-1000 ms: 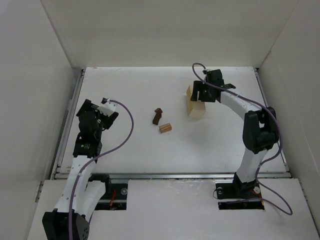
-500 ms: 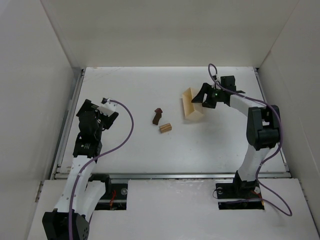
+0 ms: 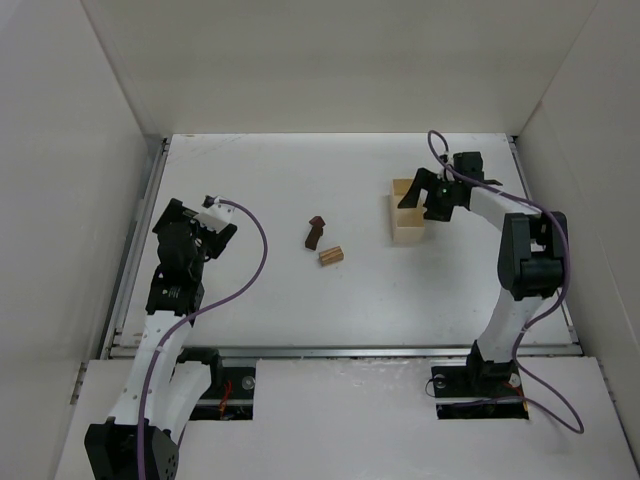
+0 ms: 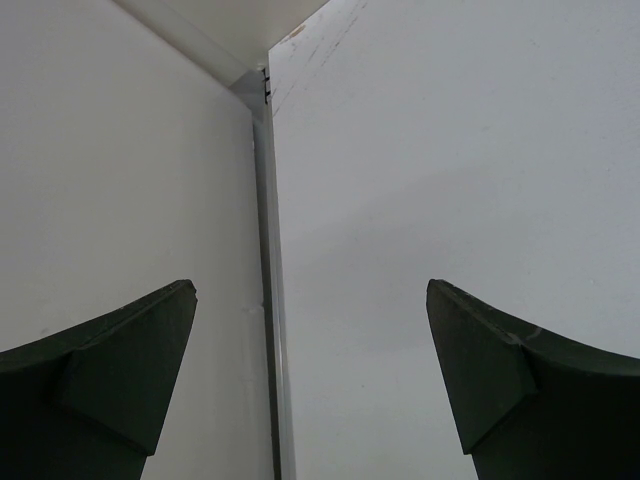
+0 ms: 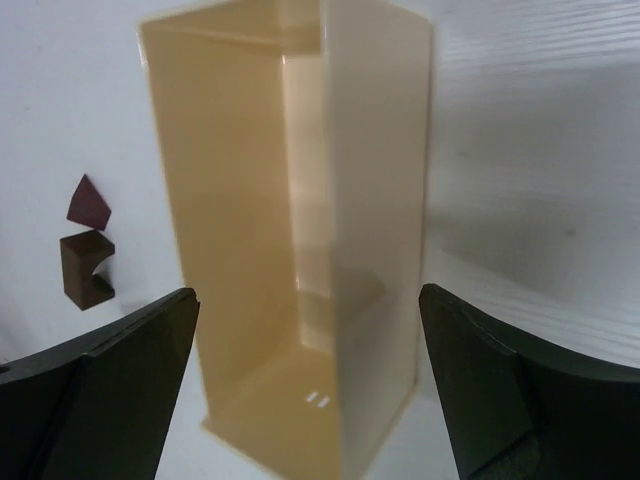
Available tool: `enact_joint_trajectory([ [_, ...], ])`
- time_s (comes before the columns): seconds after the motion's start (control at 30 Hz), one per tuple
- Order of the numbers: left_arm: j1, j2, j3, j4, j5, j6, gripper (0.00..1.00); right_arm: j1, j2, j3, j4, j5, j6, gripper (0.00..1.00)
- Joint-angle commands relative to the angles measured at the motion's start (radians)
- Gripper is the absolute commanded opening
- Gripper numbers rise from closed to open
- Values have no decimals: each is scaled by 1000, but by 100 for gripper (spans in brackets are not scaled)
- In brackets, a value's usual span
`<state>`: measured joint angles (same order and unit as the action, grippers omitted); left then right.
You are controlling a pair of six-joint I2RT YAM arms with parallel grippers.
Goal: Build the wood block tower
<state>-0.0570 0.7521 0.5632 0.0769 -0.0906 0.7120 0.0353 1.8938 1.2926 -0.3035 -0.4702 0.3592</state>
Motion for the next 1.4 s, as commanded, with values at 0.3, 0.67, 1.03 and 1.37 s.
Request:
enact_joint_trajectory([
  [0.3,-3,-8,-2,20,6,-14,100,-22,-102,74,-132,160,-84,98],
  [0.67,-3,1,7,20,6,-14,100,201,-297,119,-236,543,-262,95],
  [1.03,-3,30,127,-49,137,-68,100,475,-607,-217,114,342,-730,100],
  [1.37,-3,21,192,-141,151,-184,100,702,-293,-76,-20,258,-1025,100],
])
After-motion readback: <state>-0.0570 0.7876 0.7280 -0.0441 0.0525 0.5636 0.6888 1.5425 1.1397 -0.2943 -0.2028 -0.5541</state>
